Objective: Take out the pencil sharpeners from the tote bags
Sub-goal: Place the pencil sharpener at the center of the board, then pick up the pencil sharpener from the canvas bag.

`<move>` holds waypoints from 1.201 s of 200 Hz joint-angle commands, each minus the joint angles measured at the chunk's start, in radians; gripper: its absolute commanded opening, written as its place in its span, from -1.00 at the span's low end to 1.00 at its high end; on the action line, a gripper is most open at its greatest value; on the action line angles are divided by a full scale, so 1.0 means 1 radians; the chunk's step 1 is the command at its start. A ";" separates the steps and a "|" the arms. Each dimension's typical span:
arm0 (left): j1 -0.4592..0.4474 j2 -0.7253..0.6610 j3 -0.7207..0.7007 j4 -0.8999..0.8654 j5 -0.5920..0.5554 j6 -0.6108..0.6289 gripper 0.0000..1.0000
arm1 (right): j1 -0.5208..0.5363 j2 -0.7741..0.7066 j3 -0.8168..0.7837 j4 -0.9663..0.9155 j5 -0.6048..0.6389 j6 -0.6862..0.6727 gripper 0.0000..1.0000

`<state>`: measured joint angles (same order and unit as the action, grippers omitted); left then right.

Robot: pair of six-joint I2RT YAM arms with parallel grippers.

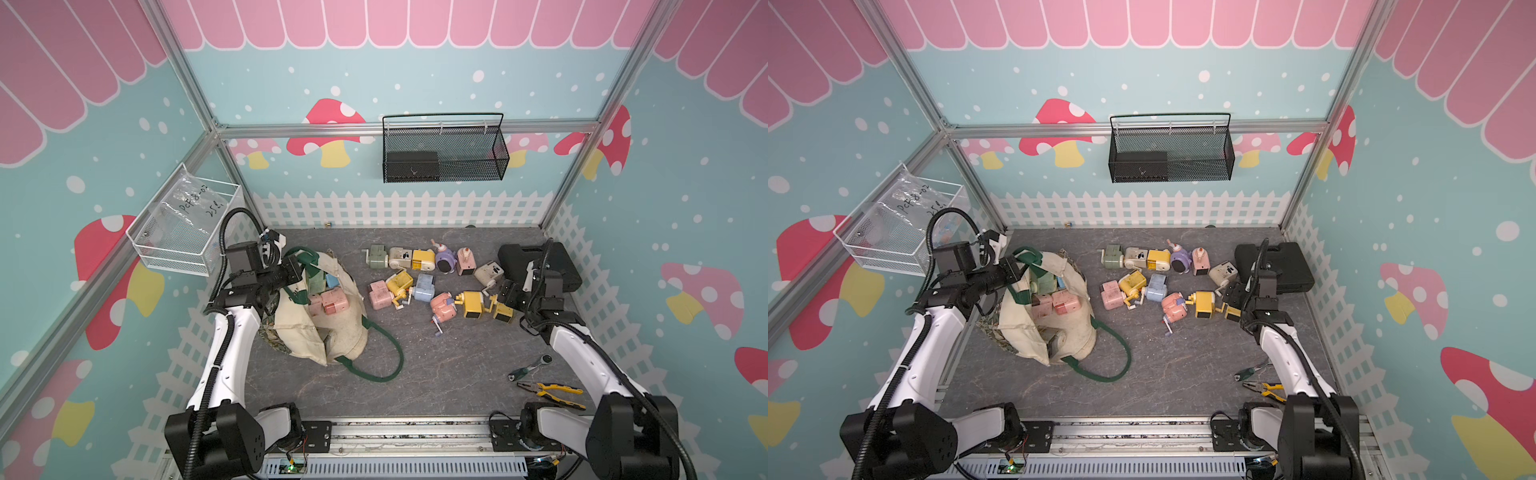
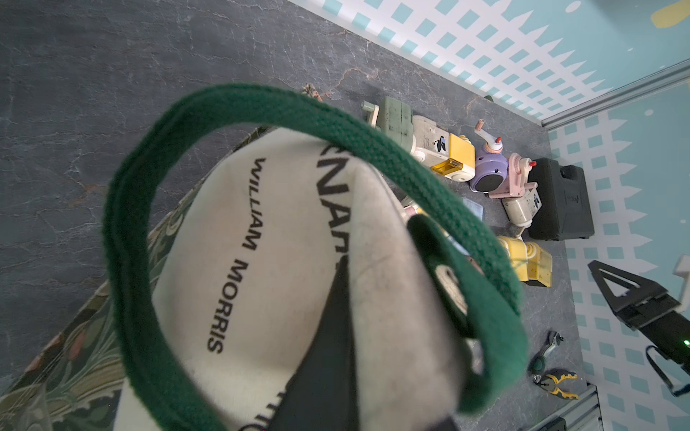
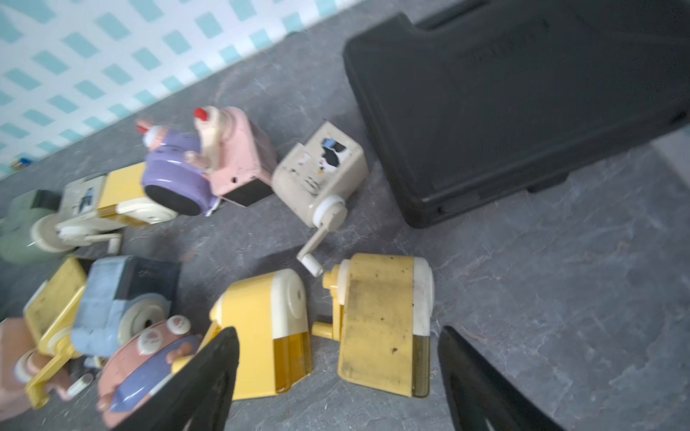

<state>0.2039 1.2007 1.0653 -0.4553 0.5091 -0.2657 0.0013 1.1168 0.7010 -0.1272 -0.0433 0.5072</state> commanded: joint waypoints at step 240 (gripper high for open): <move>-0.001 -0.193 -0.146 0.103 0.002 -0.018 -1.00 | 1.200 0.922 0.637 0.413 -0.019 -0.386 0.47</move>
<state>0.1841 1.0290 0.9234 -0.4492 0.4824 -0.2577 1.2015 1.9835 1.3064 0.2958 -0.1032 0.1482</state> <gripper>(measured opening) 0.045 0.730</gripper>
